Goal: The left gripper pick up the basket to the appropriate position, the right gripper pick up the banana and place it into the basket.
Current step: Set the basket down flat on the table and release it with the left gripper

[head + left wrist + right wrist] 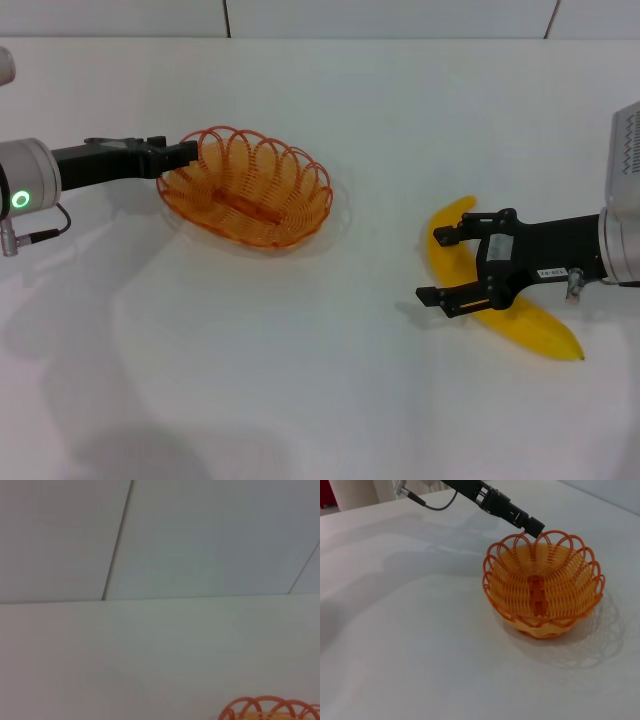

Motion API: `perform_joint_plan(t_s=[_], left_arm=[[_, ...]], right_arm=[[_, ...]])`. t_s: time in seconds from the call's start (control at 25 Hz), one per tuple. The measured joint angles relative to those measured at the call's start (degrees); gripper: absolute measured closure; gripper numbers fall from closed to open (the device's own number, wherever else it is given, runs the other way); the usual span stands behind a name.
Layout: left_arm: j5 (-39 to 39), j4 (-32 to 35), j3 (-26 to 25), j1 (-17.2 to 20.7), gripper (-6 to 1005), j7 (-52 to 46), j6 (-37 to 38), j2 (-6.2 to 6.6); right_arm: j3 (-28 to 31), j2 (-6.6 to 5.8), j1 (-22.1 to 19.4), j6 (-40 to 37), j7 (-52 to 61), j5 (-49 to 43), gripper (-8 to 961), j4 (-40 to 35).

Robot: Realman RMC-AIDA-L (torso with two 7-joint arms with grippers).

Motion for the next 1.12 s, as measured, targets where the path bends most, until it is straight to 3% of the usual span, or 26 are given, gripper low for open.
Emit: perform_joint_plan(t_s=[1.12], left_arm=[[4.33, -2.99, -0.51, -2.45, 471, 0.00, -2.77, -0.63]], right_arm=[[-0.09, 0.09, 0.47, 0.09, 0.02, 0.00, 60, 0.00]])
